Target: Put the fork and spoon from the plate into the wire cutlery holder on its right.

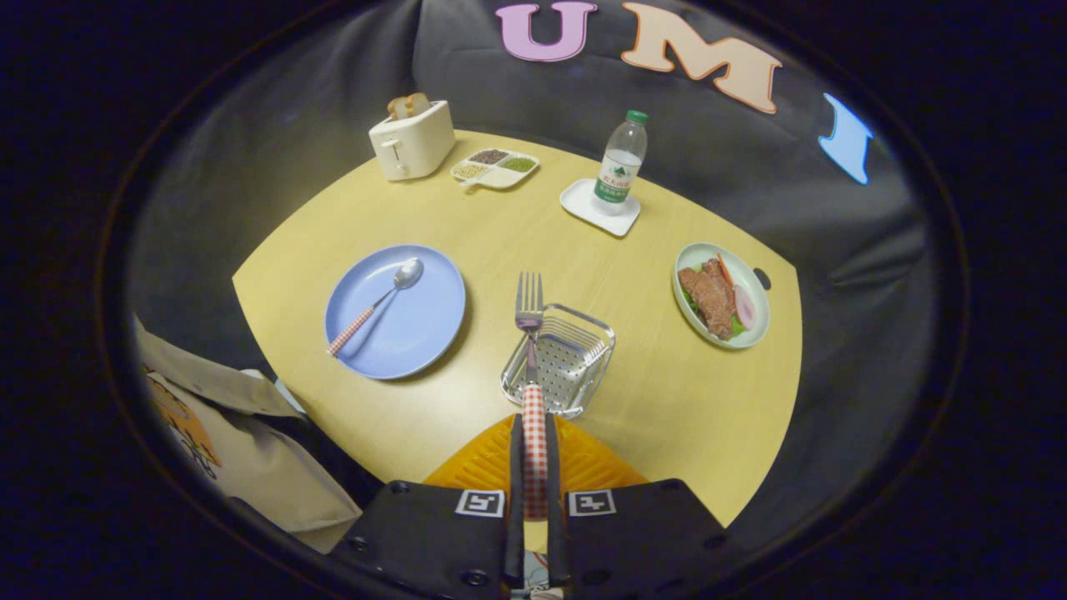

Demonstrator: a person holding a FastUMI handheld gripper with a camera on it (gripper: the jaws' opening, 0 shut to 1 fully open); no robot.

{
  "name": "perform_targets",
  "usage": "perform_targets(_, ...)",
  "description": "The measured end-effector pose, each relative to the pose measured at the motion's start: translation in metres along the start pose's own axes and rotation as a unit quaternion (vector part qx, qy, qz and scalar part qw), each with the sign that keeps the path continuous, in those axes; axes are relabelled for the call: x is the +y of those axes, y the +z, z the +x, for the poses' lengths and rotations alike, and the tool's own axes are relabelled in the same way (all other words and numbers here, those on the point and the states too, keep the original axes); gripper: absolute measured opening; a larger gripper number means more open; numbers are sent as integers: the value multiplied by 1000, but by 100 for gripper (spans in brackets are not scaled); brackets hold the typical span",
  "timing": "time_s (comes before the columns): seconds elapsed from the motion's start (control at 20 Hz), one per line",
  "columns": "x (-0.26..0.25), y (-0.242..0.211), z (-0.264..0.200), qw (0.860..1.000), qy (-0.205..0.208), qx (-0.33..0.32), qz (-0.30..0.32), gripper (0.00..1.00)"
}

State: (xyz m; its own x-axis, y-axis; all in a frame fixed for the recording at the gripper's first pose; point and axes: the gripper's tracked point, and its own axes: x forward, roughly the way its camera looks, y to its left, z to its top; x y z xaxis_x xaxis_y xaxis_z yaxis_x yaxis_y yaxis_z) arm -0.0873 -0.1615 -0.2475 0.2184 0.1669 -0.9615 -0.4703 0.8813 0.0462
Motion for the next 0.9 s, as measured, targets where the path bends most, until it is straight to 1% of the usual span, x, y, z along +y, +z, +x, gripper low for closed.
perform_targets(0.35, -31, -19, 0, 997, 9, 69, -22, 14)
perform_targets(0.55, -32, -24, 12, 994, 24, 107, -23, 14)
perform_targets(0.75, -32, -28, 19, 989, 25, 140, -31, 14)
perform_targets(0.9, -27, -32, 24, 984, 34, 170, -40, 14)
